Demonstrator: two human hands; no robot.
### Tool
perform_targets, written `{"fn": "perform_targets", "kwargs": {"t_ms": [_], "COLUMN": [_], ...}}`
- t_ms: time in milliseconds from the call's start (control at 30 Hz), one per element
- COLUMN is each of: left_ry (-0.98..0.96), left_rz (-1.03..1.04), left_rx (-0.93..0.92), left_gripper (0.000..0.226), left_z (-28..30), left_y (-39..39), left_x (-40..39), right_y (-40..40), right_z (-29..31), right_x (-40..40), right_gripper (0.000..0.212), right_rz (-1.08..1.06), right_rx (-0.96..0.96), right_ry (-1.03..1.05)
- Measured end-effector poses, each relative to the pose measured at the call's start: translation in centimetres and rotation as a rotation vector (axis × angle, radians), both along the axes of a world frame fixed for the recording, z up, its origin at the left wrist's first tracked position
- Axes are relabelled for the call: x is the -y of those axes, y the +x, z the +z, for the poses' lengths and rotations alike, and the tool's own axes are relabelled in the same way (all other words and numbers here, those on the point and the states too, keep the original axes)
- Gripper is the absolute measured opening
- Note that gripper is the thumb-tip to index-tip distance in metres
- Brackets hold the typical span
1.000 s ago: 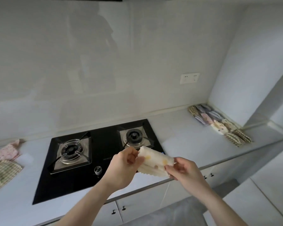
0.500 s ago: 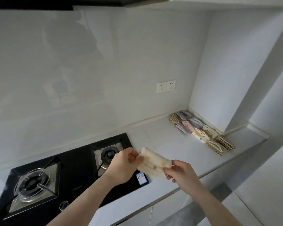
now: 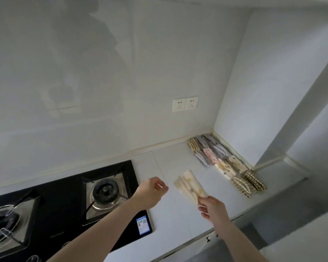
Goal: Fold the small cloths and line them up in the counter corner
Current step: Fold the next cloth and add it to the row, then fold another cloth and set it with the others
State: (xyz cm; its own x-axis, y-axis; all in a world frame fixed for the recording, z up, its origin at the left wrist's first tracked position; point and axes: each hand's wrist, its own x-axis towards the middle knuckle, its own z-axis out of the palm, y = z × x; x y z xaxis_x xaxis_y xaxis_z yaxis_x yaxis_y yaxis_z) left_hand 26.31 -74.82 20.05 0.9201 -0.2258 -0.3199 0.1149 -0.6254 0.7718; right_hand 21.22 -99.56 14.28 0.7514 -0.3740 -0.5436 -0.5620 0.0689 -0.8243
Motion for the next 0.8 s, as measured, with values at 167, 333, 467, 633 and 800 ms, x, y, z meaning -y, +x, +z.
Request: {"fn": "perform_targets", "kwargs": {"t_ms": [167, 333, 467, 633, 800], "left_ry": [0.046, 0.121, 0.150, 0.169, 0.217], "left_rz": [0.043, 0.042, 0.059, 0.126, 0.188], "left_rx": [-0.011, -0.028, -0.046, -0.070, -0.096], "left_gripper": [0.015, 0.012, 0.013, 0.011, 0.007], "left_z": [-1.2, -2.4, -3.4, -4.7, -5.7], "left_y": [3.7, 6.4, 7.2, 7.2, 6.8], "left_x": [2.7, 5.6, 7.1, 6.9, 6.0], "right_y": [4.8, 9.2, 12.2, 15.7, 19.2], "right_z": [-2.8, -6.4, -9.3, -11.1, -12.5], "right_x": [6.5, 12.1, 15.2, 17.5, 18.8], "right_gripper": [0.015, 0.017, 0.021, 0.015, 0.016], "right_rz": [-0.176, -0.246, -0.229, -0.180, -0.025], "right_rx": [-0.122, -0.238, -0.317, -0.354, -0.334], "right_ry": [0.105, 0.090, 0.019, -0.011, -0.017]}}
